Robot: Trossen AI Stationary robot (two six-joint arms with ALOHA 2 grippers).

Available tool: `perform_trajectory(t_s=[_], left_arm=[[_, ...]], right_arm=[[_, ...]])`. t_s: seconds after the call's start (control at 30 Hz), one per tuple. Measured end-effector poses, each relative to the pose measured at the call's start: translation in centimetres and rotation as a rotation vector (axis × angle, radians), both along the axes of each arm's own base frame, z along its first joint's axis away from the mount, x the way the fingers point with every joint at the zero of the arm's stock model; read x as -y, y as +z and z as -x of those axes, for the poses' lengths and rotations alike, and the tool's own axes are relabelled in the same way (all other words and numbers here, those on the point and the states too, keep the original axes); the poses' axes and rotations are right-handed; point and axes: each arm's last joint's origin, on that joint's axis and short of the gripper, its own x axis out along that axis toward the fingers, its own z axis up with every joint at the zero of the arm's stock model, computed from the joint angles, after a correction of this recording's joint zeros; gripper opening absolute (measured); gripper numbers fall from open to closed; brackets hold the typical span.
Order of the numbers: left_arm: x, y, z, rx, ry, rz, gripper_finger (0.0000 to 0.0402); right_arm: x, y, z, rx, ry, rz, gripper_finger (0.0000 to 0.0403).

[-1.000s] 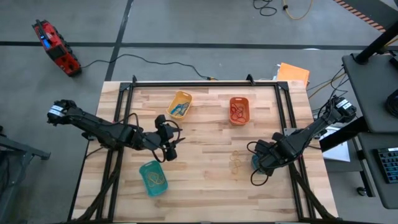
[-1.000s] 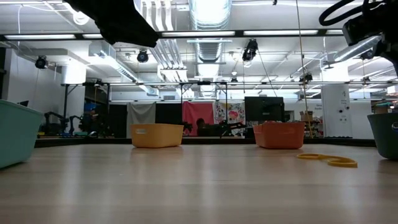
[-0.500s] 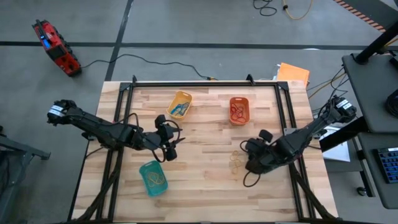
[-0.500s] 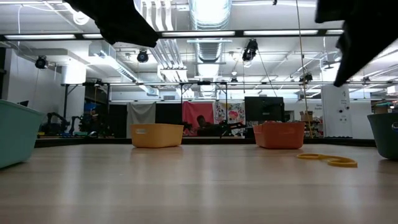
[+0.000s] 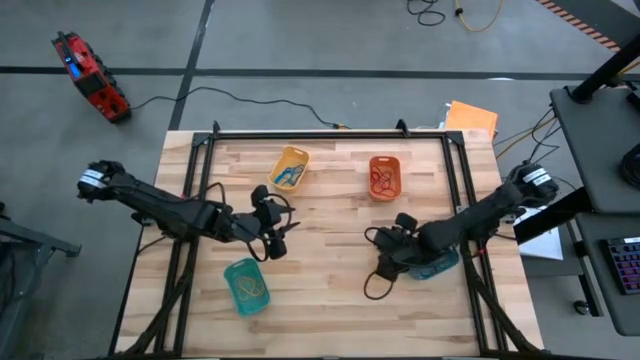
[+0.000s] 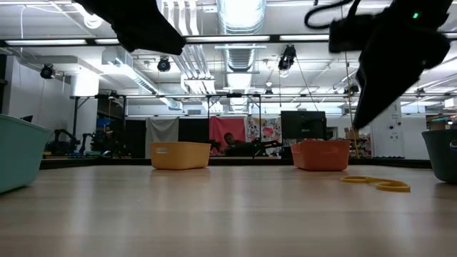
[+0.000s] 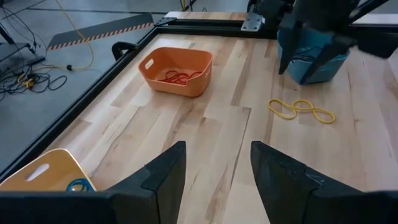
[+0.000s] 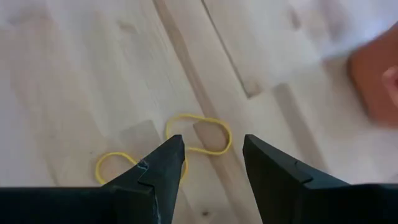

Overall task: Sort rubber bands into baskets
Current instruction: Put the yellow rubber band into the green bin

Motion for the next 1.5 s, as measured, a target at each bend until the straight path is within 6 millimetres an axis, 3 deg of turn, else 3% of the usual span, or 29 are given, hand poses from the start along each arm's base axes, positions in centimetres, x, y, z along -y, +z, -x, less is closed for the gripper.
perform_trajectory(t_s=[0.2,0.6,0.9,1.17,1.5], left_arm=[[0.2,-0.7,-0.6,-0.025,-0.009,-0.024,0.0165],[0.2,-0.8,-0.7,-0.026,-0.011,-0.028,0.0165],[0.2,-0.8,-0.7,-0.027,-0.013,-0.031,0.0165],[0.2,-0.8,-0.7,-0.027,-0.013,-0.031,0.0165],[0.2,-0.7,-0.7,-0.018,-0.012,-0.028,0.0165]], right_arm=[[0.4,-2.3,-1.7,-0.091,-0.082,-0.090,0.0169],[-0.2,-3.1,-5.1,-0.151,-0.025,-0.135,0.0225],[1.6,-4.7,-6.1,-0.235,-0.090,-0.230,0.0226],[1.9,-5.1,-5.9,-0.263,-0.078,-0.220,0.0176],[1.8,-6.4,-6.2,-0.309,-0.020,-0.203,0.0044]])
